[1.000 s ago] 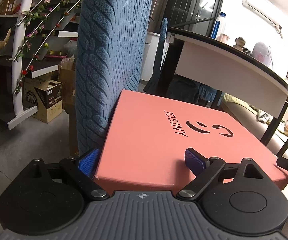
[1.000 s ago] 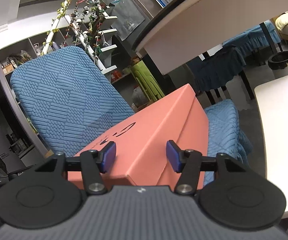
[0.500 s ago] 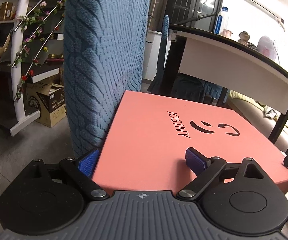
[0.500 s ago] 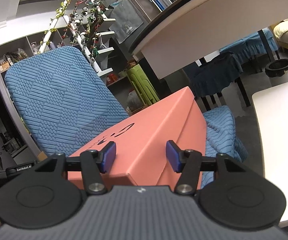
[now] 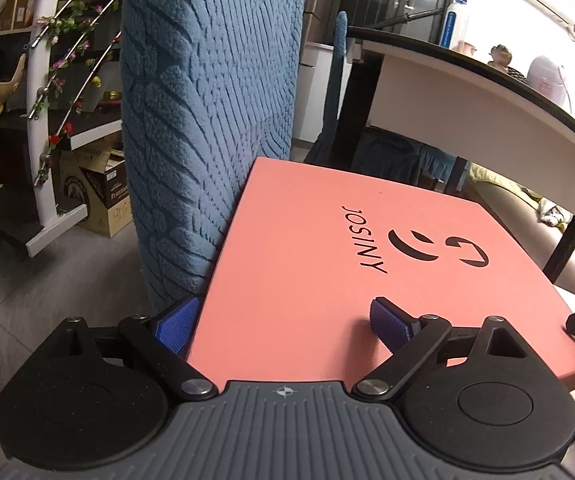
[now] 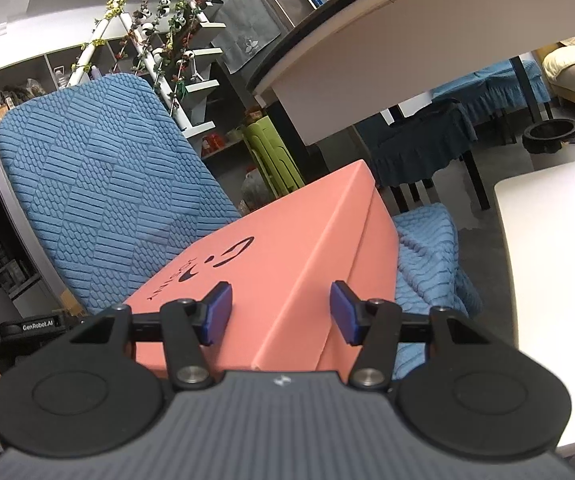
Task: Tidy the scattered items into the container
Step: 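Press the lid down onto the box with both tools, then open both tools and withdraw them from the closed lid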
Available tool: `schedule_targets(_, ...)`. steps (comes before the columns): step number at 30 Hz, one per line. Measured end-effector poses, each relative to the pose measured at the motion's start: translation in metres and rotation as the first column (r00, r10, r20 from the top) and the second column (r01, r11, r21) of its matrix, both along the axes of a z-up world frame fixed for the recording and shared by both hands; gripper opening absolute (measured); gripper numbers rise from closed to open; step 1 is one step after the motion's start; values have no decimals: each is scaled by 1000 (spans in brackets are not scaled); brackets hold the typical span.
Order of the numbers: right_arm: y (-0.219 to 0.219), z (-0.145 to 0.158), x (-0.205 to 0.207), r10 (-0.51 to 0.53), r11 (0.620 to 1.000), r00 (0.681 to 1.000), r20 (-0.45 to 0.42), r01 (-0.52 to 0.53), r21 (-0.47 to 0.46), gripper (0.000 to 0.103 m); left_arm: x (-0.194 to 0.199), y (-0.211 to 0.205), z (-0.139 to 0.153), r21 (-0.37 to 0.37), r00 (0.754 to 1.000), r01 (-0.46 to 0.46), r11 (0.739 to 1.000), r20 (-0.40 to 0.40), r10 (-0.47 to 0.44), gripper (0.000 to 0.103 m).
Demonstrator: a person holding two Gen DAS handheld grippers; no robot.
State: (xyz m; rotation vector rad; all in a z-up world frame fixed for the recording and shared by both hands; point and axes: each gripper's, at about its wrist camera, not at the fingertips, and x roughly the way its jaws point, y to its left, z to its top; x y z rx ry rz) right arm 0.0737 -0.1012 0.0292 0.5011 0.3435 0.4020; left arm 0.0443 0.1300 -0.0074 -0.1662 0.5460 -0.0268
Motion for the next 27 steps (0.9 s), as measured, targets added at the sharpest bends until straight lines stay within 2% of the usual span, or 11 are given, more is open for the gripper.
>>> schedule_targets(3, 1, 3, -2, -3, 1000, 1000, 5, 3, -27, 52, -9, -6, 5, 24, 999, -18, 1000, 29, 17, 94)
schedule_targets(7, 2, 6, -6, -7, 998, 1000, 13, 8, -63, 48, -29, -20, 12, 6, 995, 67, 998, 78, -67, 94)
schedule_targets(13, -5, 22, -23, -35, 992, 997, 62, 42, -118, 48, -60, -51, 16, 83, 983, 86, 993, 152, -98, 97)
schedule_targets(17, -10, 31, -35, -63, 981, 995, 80, 77, -176, 48, -68, -60, 18, 106, 982, 57, 993, 176, -76, 98)
schedule_targets(27, -35, 43, -66, -120, 959, 986, 116, 146, -243, 49, -83, -65, 27, 93, 970, 15, 996, 241, -37, 103)
